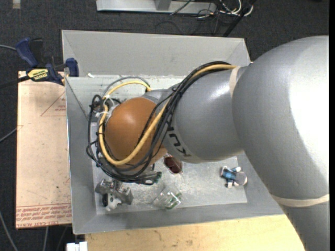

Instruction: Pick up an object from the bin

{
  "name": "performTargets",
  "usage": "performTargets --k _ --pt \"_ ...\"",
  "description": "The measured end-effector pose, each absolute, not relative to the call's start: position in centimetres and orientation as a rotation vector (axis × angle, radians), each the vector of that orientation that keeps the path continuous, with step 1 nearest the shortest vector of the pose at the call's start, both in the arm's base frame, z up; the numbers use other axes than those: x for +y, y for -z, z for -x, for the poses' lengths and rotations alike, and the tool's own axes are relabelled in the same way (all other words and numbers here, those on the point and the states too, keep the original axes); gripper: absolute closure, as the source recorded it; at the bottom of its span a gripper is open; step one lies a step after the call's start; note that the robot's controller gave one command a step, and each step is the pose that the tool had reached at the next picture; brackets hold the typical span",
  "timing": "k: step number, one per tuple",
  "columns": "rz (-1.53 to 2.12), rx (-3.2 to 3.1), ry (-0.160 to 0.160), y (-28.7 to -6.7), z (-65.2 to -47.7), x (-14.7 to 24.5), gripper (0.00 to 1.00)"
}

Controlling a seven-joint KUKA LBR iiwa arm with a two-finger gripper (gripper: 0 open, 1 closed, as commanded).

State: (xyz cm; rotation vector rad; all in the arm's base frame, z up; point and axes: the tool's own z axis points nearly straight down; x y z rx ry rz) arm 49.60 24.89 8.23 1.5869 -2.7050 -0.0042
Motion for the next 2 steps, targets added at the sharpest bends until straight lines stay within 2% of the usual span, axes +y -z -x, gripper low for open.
performTargets --k 2 --pt "-1.588 -2.708 0.004 -12.9 -49.7 24.9 1.0"
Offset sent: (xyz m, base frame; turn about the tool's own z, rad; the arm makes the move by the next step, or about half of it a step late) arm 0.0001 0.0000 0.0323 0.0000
